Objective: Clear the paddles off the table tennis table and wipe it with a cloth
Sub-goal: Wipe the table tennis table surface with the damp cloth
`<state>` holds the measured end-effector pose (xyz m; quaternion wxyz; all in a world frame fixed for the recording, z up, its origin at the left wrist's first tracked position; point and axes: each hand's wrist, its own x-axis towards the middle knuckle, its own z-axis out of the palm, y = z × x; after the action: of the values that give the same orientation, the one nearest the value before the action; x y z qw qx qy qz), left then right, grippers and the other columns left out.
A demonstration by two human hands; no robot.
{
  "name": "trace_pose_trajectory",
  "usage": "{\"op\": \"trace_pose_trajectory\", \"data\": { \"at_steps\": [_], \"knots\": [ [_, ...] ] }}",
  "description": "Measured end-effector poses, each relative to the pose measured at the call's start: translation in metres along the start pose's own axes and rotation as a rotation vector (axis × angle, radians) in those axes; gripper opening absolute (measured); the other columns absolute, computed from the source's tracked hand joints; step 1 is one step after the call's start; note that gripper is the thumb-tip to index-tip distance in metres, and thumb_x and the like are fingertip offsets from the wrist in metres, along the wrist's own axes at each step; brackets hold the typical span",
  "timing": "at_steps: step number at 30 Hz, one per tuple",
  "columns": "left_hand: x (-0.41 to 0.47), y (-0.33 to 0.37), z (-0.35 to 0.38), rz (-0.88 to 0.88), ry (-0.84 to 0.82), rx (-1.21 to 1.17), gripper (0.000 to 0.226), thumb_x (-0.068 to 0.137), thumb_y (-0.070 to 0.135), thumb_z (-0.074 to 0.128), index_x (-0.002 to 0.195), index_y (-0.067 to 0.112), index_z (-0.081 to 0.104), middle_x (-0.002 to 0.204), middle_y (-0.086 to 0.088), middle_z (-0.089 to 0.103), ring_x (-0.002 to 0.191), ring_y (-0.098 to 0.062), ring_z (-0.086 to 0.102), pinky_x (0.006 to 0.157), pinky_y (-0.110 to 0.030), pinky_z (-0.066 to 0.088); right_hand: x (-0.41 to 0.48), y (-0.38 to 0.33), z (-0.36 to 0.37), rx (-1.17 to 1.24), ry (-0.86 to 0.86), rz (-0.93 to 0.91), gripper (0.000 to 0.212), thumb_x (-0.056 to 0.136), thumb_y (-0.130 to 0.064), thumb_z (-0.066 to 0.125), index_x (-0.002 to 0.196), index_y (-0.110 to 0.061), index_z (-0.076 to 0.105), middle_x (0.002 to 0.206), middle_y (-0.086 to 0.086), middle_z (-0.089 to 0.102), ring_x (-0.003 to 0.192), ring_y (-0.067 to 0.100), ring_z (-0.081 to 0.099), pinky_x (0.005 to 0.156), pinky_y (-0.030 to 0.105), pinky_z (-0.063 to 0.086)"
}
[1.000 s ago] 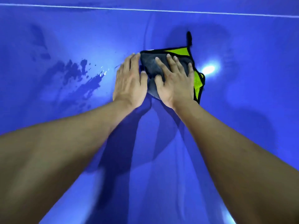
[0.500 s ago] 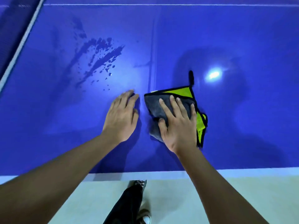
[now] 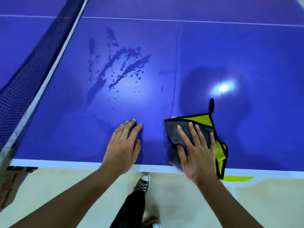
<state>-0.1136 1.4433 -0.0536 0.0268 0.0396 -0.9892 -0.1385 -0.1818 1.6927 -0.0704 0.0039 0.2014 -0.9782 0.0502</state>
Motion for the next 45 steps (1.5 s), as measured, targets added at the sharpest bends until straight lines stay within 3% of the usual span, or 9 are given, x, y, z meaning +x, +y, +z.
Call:
{"op": "trace_pose_trajectory", "data": {
  "at_steps": [5, 10, 20, 25, 31, 38, 45],
  "knots": [
    [0.028, -0.005, 0.002, -0.015, 0.052, -0.036, 0.046, 0.097, 0.024, 0.042, 0.139, 0.012, 0.054, 0.143, -0.010, 0.051, 0.129, -0.032, 0.050, 0.108, -0.045, 0.039, 0.023, -0.015, 0.007, 0.032, 0.056, -0.165, 0.059, 0.100, -0.047, 0.034, 0.158, -0.037, 0.034, 0.167, 0.002, 0.029, 0.156, 0.020, 0.023, 0.121, 0.063, 0.018],
    [0.094, -0.023, 0.000, -0.027, 0.052, -0.049, 0.044, 0.097, 0.024, 0.042, 0.139, 0.013, 0.053, 0.144, -0.009, 0.049, 0.131, -0.030, 0.048, 0.110, -0.043, 0.036, 0.076, -0.025, 0.009, 0.043, 0.036, -0.115, 0.059, 0.100, -0.048, 0.035, 0.158, -0.040, 0.031, 0.168, -0.001, 0.025, 0.157, 0.016, 0.017, 0.123, 0.061, 0.015],
    [0.277, -0.045, 0.007, 0.029, 0.029, -0.072, 0.045, 0.096, 0.015, 0.048, 0.140, 0.007, 0.051, 0.150, -0.014, 0.046, 0.142, -0.032, 0.041, 0.117, -0.047, 0.033, 0.324, -0.021, 0.021, 0.037, -0.004, 0.039, 0.061, 0.100, -0.053, 0.021, 0.160, -0.044, 0.019, 0.171, -0.005, 0.014, 0.158, 0.012, 0.007, 0.125, 0.056, 0.001],
    [0.290, -0.043, 0.016, 0.020, -0.065, 0.014, 0.051, 0.099, 0.026, 0.034, 0.147, 0.010, 0.043, 0.156, -0.011, 0.038, 0.149, -0.029, 0.029, 0.123, -0.044, 0.025, 0.456, -0.009, 0.019, 0.027, -0.015, 0.076, 0.063, 0.099, -0.053, 0.020, 0.161, -0.041, 0.020, 0.171, -0.004, 0.016, 0.158, 0.014, 0.010, 0.125, 0.056, 0.002],
    [0.292, -0.044, 0.020, 0.044, -0.067, -0.022, 0.053, 0.098, 0.023, 0.033, 0.148, 0.009, 0.041, 0.159, -0.013, 0.034, 0.152, -0.030, 0.024, 0.123, -0.046, 0.022, 0.574, 0.007, 0.018, 0.032, -0.048, 0.131, 0.062, 0.101, -0.052, 0.019, 0.161, -0.040, 0.015, 0.171, -0.005, 0.011, 0.158, 0.014, 0.007, 0.126, 0.055, 0.001],
    [0.293, -0.045, 0.022, 0.075, -0.063, -0.057, 0.058, 0.093, 0.025, 0.039, 0.148, 0.008, 0.040, 0.160, -0.015, 0.034, 0.152, -0.032, 0.024, 0.122, -0.046, 0.020, 0.632, 0.016, 0.018, 0.004, -0.031, 0.145, 0.061, 0.101, -0.050, 0.019, 0.161, -0.040, 0.016, 0.171, -0.004, 0.012, 0.158, 0.015, 0.009, 0.126, 0.055, 0.001],
    [0.293, -0.047, 0.017, 0.069, -0.088, -0.067, 0.054, 0.096, 0.025, 0.033, 0.146, 0.009, 0.043, 0.158, -0.014, 0.036, 0.150, -0.031, 0.027, 0.121, -0.045, 0.022, 0.602, -0.013, 0.018, 0.016, -0.054, 0.127, 0.062, 0.101, -0.050, 0.019, 0.162, -0.039, 0.016, 0.172, -0.003, 0.009, 0.158, 0.016, 0.007, 0.125, 0.056, -0.001]
  ]
}}
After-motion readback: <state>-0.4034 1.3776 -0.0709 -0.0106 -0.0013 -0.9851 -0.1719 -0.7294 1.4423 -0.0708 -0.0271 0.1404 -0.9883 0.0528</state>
